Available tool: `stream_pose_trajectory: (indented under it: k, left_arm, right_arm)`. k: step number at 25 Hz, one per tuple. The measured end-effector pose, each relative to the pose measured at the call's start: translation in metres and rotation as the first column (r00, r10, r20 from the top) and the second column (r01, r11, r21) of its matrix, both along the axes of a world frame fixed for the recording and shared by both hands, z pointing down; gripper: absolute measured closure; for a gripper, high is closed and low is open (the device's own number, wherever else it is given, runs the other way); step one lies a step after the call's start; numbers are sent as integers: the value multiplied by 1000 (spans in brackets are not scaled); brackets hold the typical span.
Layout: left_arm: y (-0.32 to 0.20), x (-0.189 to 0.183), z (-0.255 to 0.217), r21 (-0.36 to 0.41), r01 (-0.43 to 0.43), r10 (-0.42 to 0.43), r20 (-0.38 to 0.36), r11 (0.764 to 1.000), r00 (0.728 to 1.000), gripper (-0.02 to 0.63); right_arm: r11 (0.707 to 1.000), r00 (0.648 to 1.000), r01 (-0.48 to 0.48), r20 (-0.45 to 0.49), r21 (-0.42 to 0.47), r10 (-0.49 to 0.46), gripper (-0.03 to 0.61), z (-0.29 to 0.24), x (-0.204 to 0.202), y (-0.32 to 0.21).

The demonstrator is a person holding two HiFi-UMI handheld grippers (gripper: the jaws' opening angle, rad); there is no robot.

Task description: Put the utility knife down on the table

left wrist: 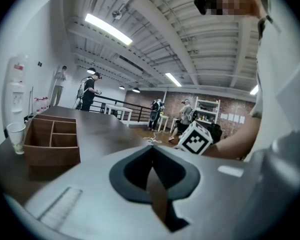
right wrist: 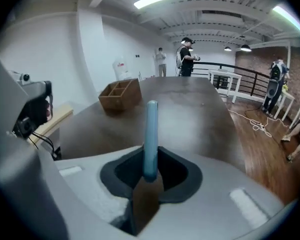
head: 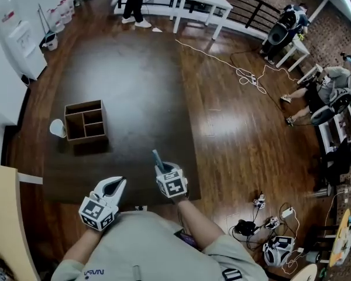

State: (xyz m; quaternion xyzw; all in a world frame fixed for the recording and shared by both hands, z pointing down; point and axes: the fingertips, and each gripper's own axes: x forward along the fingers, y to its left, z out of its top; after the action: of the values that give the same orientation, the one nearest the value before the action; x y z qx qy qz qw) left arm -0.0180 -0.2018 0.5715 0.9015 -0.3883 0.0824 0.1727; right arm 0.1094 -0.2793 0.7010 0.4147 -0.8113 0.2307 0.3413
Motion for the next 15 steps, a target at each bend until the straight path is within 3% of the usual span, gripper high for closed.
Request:
stream_pose_trajectory:
  k: [6,15]
  left_arm:
    - [-8,-15,-2,3,46,-47,18,999,999,612]
    - [-13,-13,-3,-2,27,-27,27,1000,999,612]
  right_arm:
    - [988,978,117,-162,-99,-132,508,25,-10,-12]
    - [974,957,155,-220,-166,-190,505,39,-12,-11]
